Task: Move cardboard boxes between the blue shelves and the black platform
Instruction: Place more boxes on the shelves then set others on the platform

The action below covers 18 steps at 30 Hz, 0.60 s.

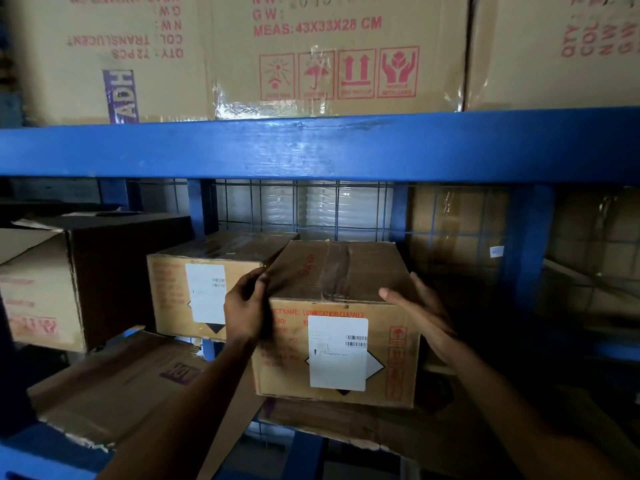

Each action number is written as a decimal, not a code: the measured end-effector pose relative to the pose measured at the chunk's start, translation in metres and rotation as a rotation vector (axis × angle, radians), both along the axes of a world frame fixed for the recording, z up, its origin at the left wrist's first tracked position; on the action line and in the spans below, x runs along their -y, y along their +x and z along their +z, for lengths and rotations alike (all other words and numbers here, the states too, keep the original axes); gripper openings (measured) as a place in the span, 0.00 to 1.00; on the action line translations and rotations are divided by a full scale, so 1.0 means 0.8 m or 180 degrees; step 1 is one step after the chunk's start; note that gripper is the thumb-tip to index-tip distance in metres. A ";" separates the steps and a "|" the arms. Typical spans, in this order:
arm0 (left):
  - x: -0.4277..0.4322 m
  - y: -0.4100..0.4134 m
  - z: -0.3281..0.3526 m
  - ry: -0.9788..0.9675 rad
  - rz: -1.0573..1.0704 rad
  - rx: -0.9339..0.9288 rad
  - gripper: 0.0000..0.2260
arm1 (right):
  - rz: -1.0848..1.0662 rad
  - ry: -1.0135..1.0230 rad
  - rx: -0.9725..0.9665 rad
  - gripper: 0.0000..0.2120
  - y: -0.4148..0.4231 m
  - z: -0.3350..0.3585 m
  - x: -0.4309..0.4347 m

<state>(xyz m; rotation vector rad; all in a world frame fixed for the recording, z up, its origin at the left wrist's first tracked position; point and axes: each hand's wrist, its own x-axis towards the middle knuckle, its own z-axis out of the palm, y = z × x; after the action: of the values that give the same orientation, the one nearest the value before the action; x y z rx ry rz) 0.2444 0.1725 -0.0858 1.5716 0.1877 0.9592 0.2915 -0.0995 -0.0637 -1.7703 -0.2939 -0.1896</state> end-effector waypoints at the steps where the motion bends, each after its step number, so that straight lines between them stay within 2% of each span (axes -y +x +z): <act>1: -0.001 0.004 -0.002 0.0009 0.0038 0.0044 0.13 | 0.0023 -0.0016 0.0055 0.43 0.001 0.000 -0.003; 6: -0.011 0.023 -0.010 0.0138 0.0043 0.0214 0.12 | -0.0010 -0.0038 0.0200 0.42 0.015 0.005 -0.012; 10: -0.017 0.029 -0.016 0.0431 -0.0029 0.0228 0.22 | -0.0438 -0.0264 0.0664 0.47 0.020 -0.004 -0.025; 12: -0.021 0.029 -0.026 0.0950 -0.0018 0.0312 0.31 | -0.0900 -0.0791 0.1332 0.48 0.014 -0.019 -0.030; 15: -0.028 0.023 -0.054 0.2054 0.0272 0.0290 0.41 | -0.1272 -0.1978 0.2452 0.50 0.015 -0.049 -0.029; 18: -0.036 0.024 -0.093 0.3296 0.0762 0.0257 0.44 | -0.1226 -0.2921 0.2823 0.49 0.012 -0.079 -0.031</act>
<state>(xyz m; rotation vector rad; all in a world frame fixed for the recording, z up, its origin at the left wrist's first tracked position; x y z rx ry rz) 0.2633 0.2015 -0.1600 2.4744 -0.2322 1.4203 0.3015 -0.0749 -0.1266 -2.5474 -0.7512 -1.2999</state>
